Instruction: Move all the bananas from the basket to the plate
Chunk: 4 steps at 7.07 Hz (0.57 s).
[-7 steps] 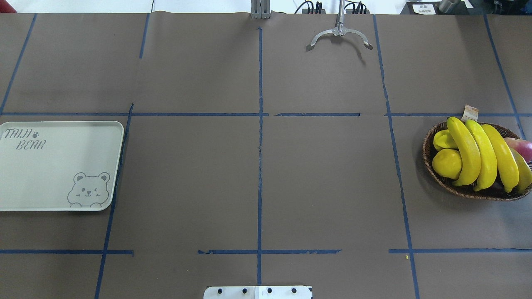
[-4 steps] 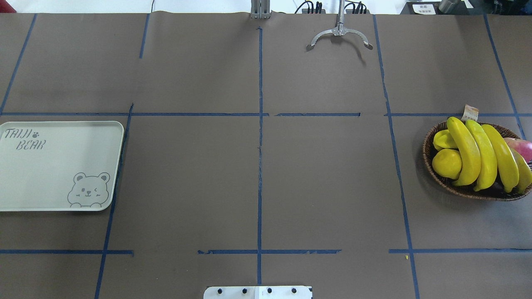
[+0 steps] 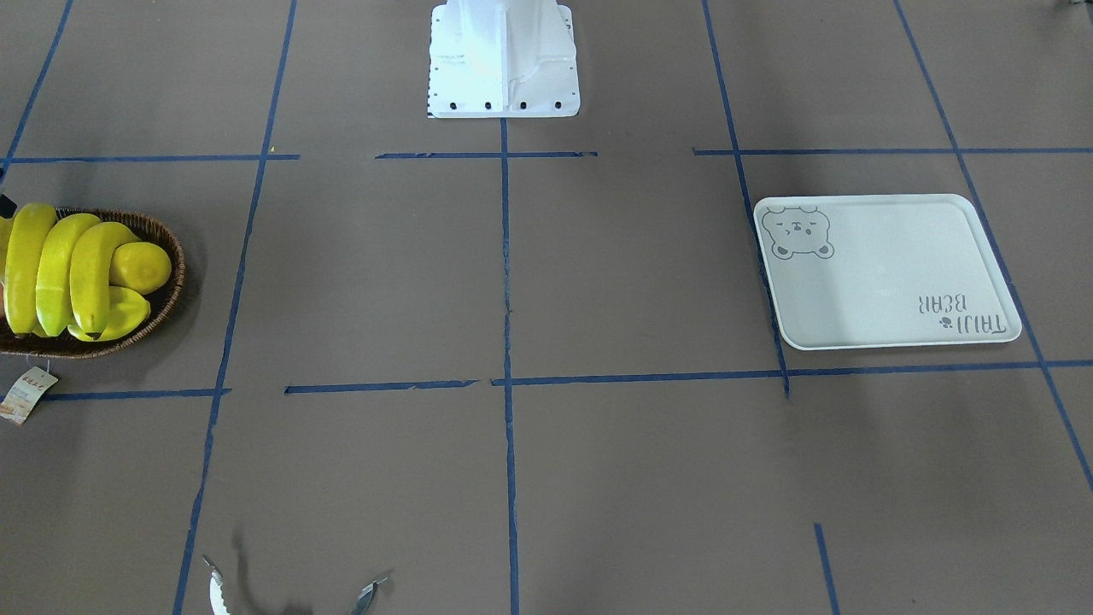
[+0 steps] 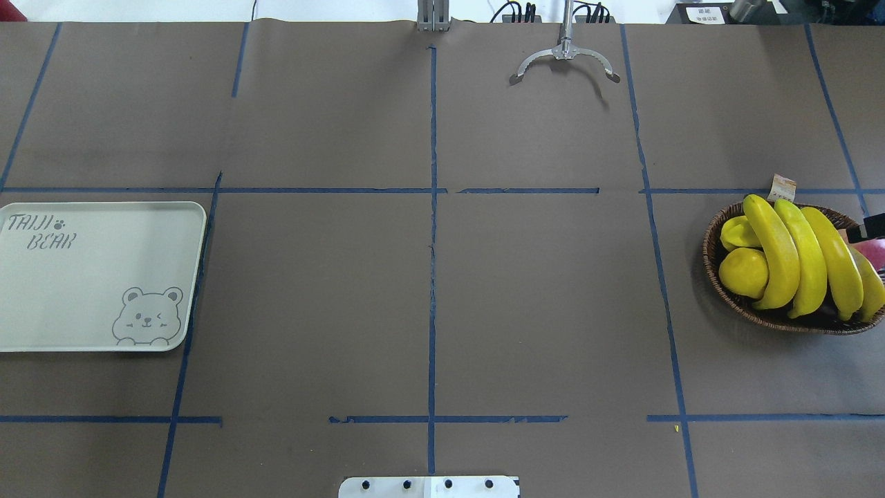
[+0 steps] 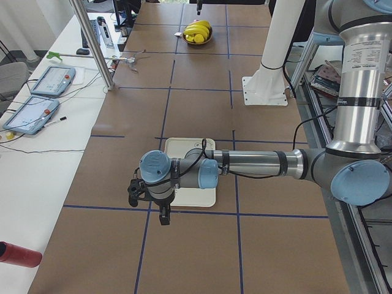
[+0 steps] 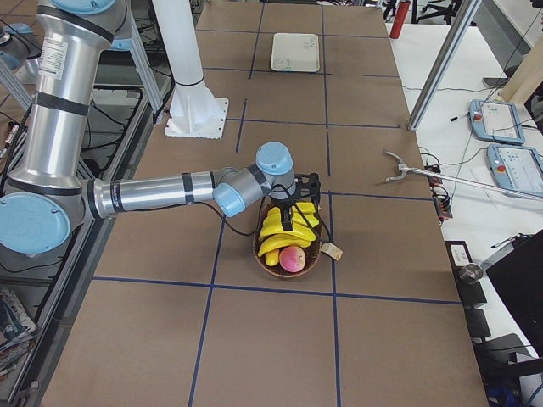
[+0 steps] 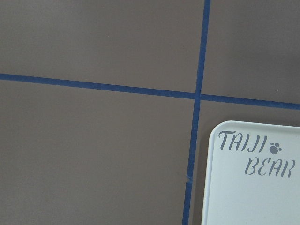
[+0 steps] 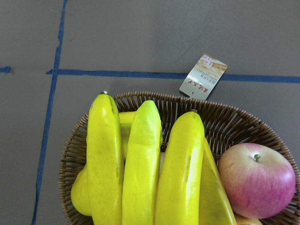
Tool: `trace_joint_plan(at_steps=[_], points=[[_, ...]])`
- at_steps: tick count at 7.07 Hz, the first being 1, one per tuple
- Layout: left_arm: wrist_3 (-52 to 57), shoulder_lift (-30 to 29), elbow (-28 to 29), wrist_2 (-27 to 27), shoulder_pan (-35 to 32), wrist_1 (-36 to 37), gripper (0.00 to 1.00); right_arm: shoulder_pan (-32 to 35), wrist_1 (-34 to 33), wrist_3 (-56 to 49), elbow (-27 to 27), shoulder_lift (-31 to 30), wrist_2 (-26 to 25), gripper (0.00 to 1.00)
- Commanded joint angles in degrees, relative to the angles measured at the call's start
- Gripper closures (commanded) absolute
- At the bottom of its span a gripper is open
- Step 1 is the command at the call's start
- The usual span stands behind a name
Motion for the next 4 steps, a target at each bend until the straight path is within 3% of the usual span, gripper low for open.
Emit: trace_joint_plan(at_steps=[1, 2, 4], points=[[0.03, 0.00, 0.06, 0.03, -0.02, 0.00, 0.00, -4.62, 0.26, 0.13, -0.36, -0.90, -2.39, 0.01], [0.03, 0.00, 0.06, 0.03, -0.02, 0.00, 0.00, -7.08, 0.17, 0.04, -1.24, -0.82, -5.72, 0.04], [0.03, 0.00, 0.15, 0.03, -0.02, 0.00, 0.00, -7.46, 0.17, -0.31, -1.51, -0.90, -5.67, 0.14]])
